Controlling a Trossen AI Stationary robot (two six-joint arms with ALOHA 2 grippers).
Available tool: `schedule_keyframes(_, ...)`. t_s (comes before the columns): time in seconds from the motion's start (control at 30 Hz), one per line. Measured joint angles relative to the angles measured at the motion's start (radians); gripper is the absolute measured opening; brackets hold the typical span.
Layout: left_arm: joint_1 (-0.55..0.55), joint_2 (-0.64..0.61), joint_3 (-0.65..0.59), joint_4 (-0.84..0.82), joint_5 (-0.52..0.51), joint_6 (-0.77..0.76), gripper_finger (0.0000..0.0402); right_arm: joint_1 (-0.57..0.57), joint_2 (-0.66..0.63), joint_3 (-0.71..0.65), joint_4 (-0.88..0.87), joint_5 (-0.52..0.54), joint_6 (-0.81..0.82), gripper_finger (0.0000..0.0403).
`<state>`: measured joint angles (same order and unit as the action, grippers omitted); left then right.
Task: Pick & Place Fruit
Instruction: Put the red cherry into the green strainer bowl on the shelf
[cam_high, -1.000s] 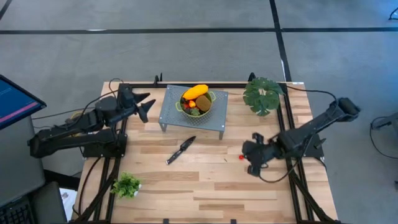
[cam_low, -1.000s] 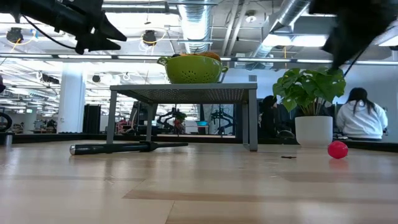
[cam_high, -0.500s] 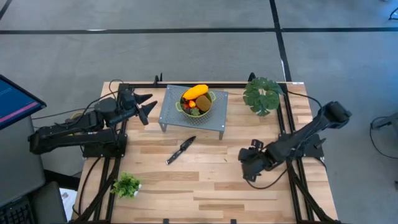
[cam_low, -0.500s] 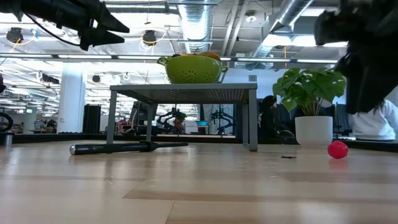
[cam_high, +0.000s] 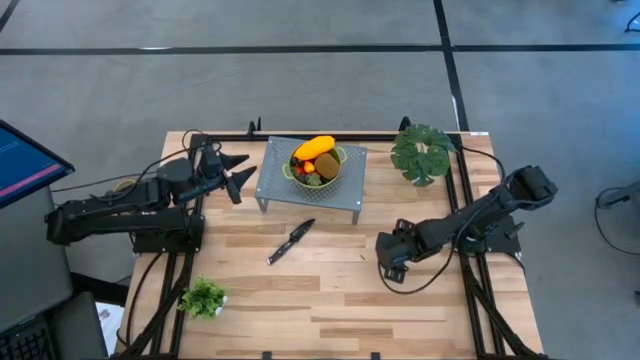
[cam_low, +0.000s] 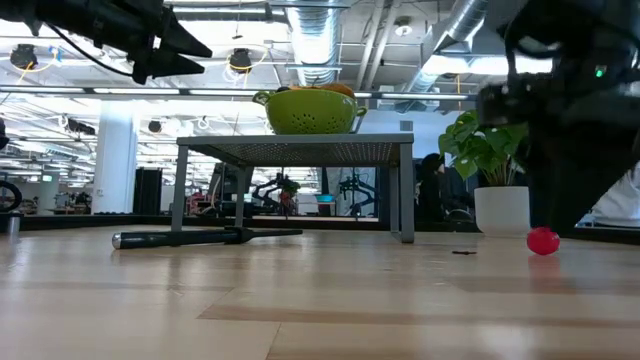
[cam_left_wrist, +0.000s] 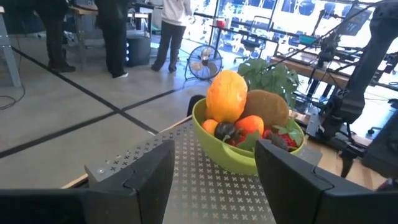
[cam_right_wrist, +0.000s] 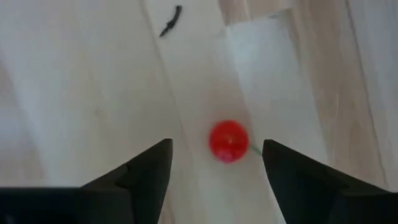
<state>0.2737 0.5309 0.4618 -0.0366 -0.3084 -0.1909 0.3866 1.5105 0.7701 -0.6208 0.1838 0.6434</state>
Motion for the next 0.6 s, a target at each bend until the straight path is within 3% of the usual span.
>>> schedule_keyframes(0.2, 0.0, 0.006, 0.0, 0.001, 0.0, 0.0, 0.0218, -0.039, -0.001, -0.072, 0.133, -0.002, -0.024, 0.0235)
schedule_keyframes(0.6, 0.0, 0.006, 0.0, 0.001, 0.0, 0.0, 0.0218, -0.068, -0.001, -0.104, 0.144, -0.007, -0.025, 0.0218)
